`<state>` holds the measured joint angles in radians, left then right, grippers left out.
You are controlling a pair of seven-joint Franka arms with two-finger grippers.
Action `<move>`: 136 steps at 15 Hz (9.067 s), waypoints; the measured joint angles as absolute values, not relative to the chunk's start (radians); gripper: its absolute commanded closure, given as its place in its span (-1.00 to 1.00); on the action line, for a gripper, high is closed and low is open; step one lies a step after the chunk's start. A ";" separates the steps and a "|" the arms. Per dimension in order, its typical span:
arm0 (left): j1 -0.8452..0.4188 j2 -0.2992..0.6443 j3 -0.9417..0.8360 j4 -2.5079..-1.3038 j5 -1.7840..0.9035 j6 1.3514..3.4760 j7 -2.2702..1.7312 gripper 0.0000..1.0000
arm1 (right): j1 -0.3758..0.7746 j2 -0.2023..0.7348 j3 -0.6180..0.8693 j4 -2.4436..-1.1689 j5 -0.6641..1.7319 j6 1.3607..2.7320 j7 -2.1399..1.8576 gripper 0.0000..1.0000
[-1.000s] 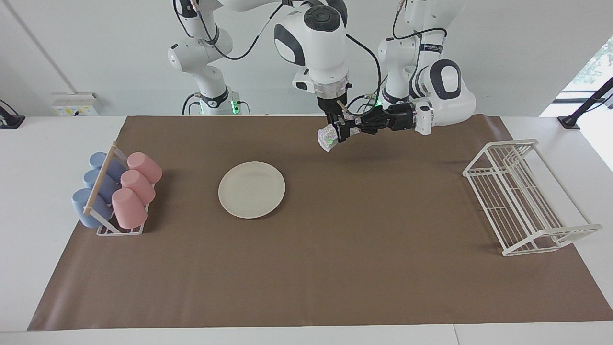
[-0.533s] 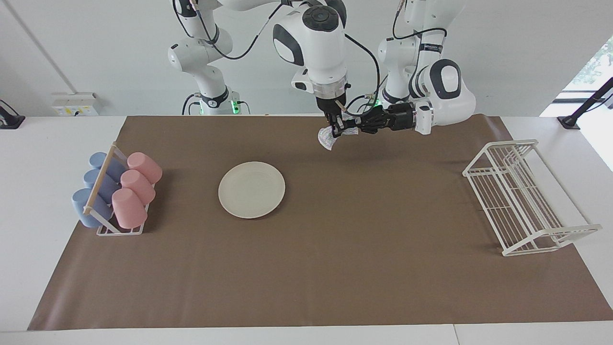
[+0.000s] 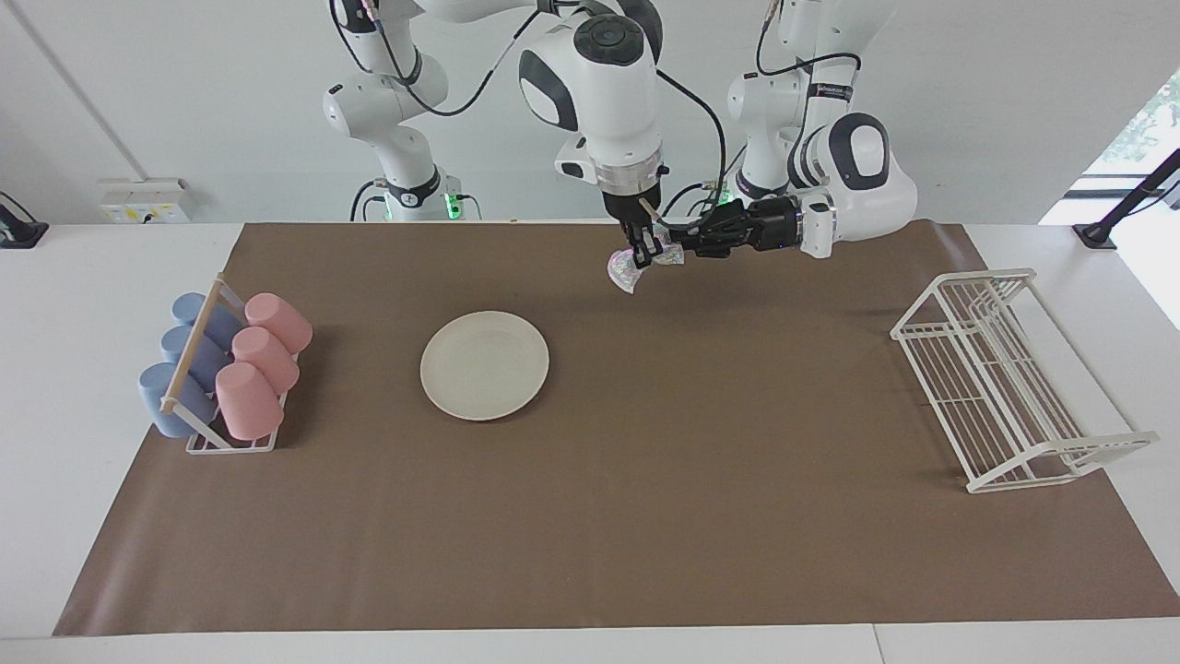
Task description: Wipe plate with sponge
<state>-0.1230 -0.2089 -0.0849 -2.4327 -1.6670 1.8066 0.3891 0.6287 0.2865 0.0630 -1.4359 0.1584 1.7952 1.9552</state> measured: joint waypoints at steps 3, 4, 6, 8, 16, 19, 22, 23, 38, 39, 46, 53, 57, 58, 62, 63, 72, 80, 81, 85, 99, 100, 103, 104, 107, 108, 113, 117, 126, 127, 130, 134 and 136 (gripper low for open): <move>-0.123 -0.210 -0.084 -2.433 -1.667 1.807 0.389 -1.00 | 0.604 0.254 0.062 -1.546 0.157 1.862 1.943 1.00; -0.123 -0.210 -0.083 -2.433 -1.667 1.807 0.389 -1.00 | 0.588 0.229 0.061 -1.630 0.157 1.936 1.924 1.00; -0.122 -0.210 -0.083 -2.433 -1.667 1.807 0.389 -1.00 | 0.547 0.176 0.061 -1.824 0.157 2.118 1.876 1.00; -0.120 -0.210 -0.080 -2.433 -1.667 1.810 0.383 -1.00 | 0.511 0.136 0.060 -1.982 0.157 2.250 1.853 1.00; -0.048 -0.236 -0.074 -2.296 -1.198 1.848 0.072 -1.00 | 0.358 0.070 0.058 -2.199 0.156 2.305 1.604 1.00; -0.042 -0.241 -0.074 -2.194 -0.930 1.843 -0.052 -1.00 | 0.347 0.052 0.059 -2.271 0.156 2.345 1.572 1.00; -0.040 -0.242 -0.074 -2.093 -0.659 1.784 -0.096 -1.00 | 0.351 0.052 0.065 -2.296 0.157 2.374 1.572 1.00; -0.039 -0.242 -0.074 -2.062 -0.574 1.758 -0.100 -1.00 | 0.352 0.054 0.066 -2.301 0.157 2.380 1.572 1.00; -0.034 -0.210 -0.078 -1.868 -0.122 1.633 -0.102 -1.00 | 0.196 0.097 0.060 -2.323 0.158 2.418 1.159 1.00; -0.034 -0.216 -0.077 -1.863 -0.121 1.632 -0.102 -1.00 | 0.192 0.097 0.060 -2.323 0.158 2.418 1.150 1.00; -0.033 -0.309 -0.067 -1.848 -0.120 1.604 -0.103 -1.00 | 0.277 0.097 0.067 -2.325 0.158 2.443 1.348 1.00; -0.033 -0.316 -0.058 -1.848 -0.120 1.602 -0.103 -1.00 | 0.361 0.098 0.068 -2.328 0.231 2.481 1.434 1.00; -0.033 -0.316 -0.057 -1.848 -0.120 1.602 -0.103 -1.00 | 0.261 0.102 0.063 -2.328 0.232 2.497 1.239 1.00; -0.033 -0.316 -0.057 -1.848 -0.120 1.601 -0.103 -1.00 | 0.228 0.104 0.061 -2.328 0.232 2.500 1.182 1.00; -0.033 -0.316 -0.057 -1.848 -0.120 1.601 -0.103 -1.00 | 0.180 0.119 0.060 -2.328 0.232 2.535 1.094 1.00; -0.033 -0.316 -0.057 -1.848 -0.120 1.601 -0.103 -1.00 | 0.186 0.120 0.062 -2.328 0.233 2.538 1.103 1.00; -0.033 -0.316 -0.057 -1.848 -0.120 1.601 -0.103 -1.00 | 0.386 0.150 0.069 -2.310 0.233 2.616 1.459 1.00; -0.033 -0.316 -0.057 -1.848 -0.120 1.601 -0.103 -1.00 | 0.386 0.147 0.080 -2.095 0.233 2.286 1.600 1.00; -0.033 -0.316 -0.057 -1.848 -0.120 1.601 -0.103 -1.00 | 0.388 0.143 0.085 -2.033 0.233 2.202 1.625 1.00; -0.033 -0.316 -0.057 -1.848 -0.120 1.601 -0.103 -1.00 | 0.416 0.131 0.088 -1.837 0.233 1.954 1.692 1.00; -0.032 -0.340 -0.060 -1.847 -0.209 1.575 -0.105 -1.00 | 0.481 0.056 0.087 -1.633 0.206 1.806 1.893 1.00; -0.028 -0.340 -0.053 -1.856 -0.280 1.574 -0.108 -1.00 | 0.488 0.056 0.089 -1.630 0.206 1.806 1.908 1.00; -0.008 -0.339 -0.046 -1.917 -0.482 1.597 -0.108 -1.00 | 0.511 0.058 0.092 -1.628 0.206 1.806 2.002 1.00; -0.008 -0.338 -0.046 -1.950 -0.550 1.626 -0.108 -1.00 | 0.516 0.061 0.092 -1.623 0.206 1.806 2.030 1.00; -0.015 -0.333 -0.057 -2.059 -0.748 1.715 -0.081 -1.00 | 0.537 0.073 0.093 -1.596 0.204 1.806 2.073 1.00; -0.033 -0.332 -0.058 -2.089 -0.808 1.743 -0.060 -1.00 | 0.548 0.077 0.092 -1.590 0.200 1.806 2.079 1.00; -0.145 -0.327 -0.065 -2.179 -1.098 1.857 -0.003 -1.00 | 0.569 0.087 0.092 -1.586 0.170 1.806 2.092 1.00; -0.180 -0.280 -0.065 -2.211 -1.271 1.860 0.152 -1.00 | 0.569 0.089 0.092 -1.586 0.169 1.806 2.092 1.00; -0.274 -0.217 -0.065 -2.221 -1.370 1.897 0.262 -0.19 | 0.569 0.090 0.091 -1.586 0.169 1.806 2.092 1.00; -0.274 -0.217 -0.065 -2.221 -1.370 1.897 0.262 0.06 | 0.569 0.090 0.091 -1.586 0.169 1.806 2.092 1.00; -0.277 -0.217 -0.065 -2.221 -1.370 1.897 0.262 1.00 | 0.568 0.090 0.091 -1.586 0.168 1.806 2.092 1.00; -0.281 -0.218 -0.064 -2.221 -1.379 1.897 0.259 1.00 | 0.568 0.095 0.090 -1.586 0.167 1.806 2.092 1.00; -0.281 -0.218 -0.064 -2.221 -1.379 1.897 0.244 1.00 | 0.568 0.095 0.090 -1.586 0.167 1.806 2.092 1.00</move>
